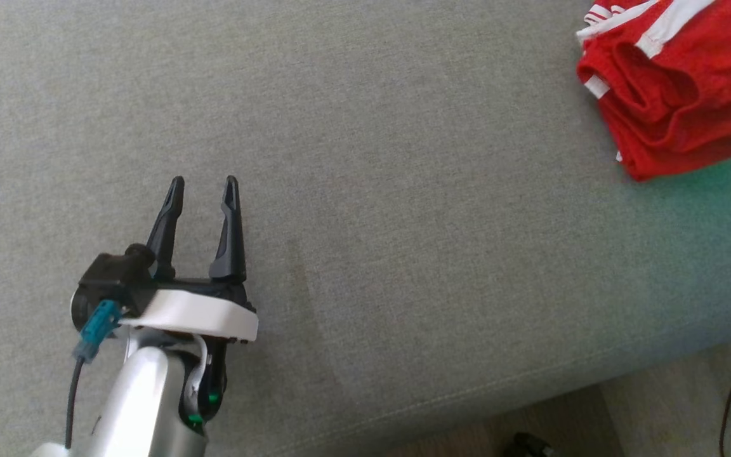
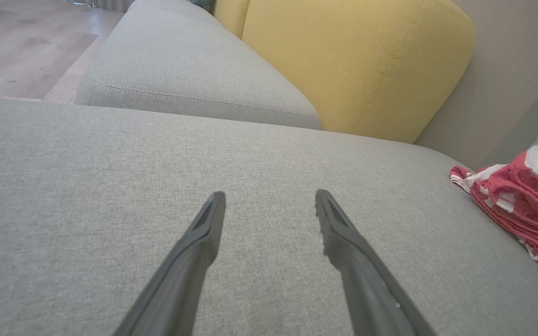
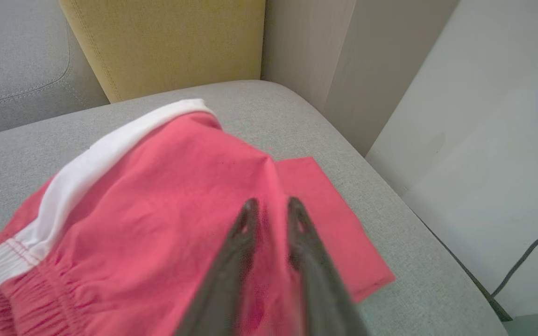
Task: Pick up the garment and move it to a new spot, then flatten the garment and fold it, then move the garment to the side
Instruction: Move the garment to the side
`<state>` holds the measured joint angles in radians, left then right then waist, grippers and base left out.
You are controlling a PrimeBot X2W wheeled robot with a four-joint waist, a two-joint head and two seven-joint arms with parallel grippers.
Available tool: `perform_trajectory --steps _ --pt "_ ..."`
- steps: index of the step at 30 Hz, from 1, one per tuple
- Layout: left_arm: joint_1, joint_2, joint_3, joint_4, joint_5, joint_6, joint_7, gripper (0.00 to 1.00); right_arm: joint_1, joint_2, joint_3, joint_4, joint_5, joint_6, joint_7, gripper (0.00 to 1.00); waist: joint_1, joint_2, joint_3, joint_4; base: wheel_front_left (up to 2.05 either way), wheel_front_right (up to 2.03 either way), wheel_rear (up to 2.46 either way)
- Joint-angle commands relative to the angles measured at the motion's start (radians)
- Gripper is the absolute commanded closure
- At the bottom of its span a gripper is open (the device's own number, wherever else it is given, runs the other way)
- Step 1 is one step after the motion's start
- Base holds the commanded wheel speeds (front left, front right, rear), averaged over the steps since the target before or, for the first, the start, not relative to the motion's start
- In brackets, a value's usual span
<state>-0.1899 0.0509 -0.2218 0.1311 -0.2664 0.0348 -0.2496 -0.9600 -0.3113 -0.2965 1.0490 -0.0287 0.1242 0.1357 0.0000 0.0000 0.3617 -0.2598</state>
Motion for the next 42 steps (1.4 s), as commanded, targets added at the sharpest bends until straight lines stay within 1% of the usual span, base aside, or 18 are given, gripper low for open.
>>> perform_trajectory --steps 1,8,12,17,25,30,33,37,42 --pt "-0.025 -0.001 0.028 -0.028 0.006 0.000 -0.012 0.00 -0.031 0.003 -0.008 -0.030 -0.023 0.007 -0.015 0.00 0.0000 0.0000 -0.001 -0.001 0.00 0.00 0.00" --pt "-0.026 -0.001 0.026 -0.019 0.005 0.001 -0.012 0.00 -0.024 0.033 -0.060 -0.034 -0.084 0.007 -0.023 0.00 0.0000 0.0000 -0.010 -0.004 0.00 0.00 0.00" --pt "-0.026 -0.001 0.027 -0.015 0.003 0.001 -0.012 0.00 -0.019 0.059 -0.056 -0.037 -0.094 0.007 -0.039 0.00 0.0000 0.0000 -0.025 -0.005 0.00 0.00 0.00" --pt "-0.027 -0.001 0.034 -0.013 -0.006 0.003 -0.012 0.00 -0.014 0.091 -0.008 -0.041 -0.069 0.007 -0.088 0.00 0.0000 0.0000 -0.057 0.000 0.00 0.00 0.00" --pt "-0.016 -0.001 0.057 -0.006 -0.050 0.025 -0.012 0.00 0.039 0.146 0.129 -0.084 0.036 0.007 -0.205 0.00 0.0000 0.0000 -0.145 0.033 0.00 0.00 0.00" --pt "0.012 -0.001 0.062 0.013 -0.080 0.050 -0.012 0.00 0.125 0.176 0.235 -0.156 0.105 0.007 -0.288 0.00 0.0000 0.0000 -0.219 0.069 0.00 0.00 0.00" --pt "0.036 -0.001 0.060 0.014 -0.105 0.068 -0.012 0.00 0.201 0.190 0.278 -0.219 0.129 0.007 -0.331 0.00 0.0000 0.0000 -0.266 0.096 0.00 0.00 0.00" --pt "0.069 -0.001 0.058 0.014 -0.118 0.090 -0.012 0.00 0.320 0.215 0.296 -0.326 0.135 0.007 -0.366 0.00 0.0000 0.0000 -0.318 0.131 0.00 0.00 0.00" --pt "0.110 -0.001 0.051 0.021 -0.114 0.106 -0.012 0.00 0.490 0.251 0.286 -0.490 0.133 0.007 -0.383 0.00 0.0000 0.0000 -0.365 0.166 0.00 0.00 0.00"
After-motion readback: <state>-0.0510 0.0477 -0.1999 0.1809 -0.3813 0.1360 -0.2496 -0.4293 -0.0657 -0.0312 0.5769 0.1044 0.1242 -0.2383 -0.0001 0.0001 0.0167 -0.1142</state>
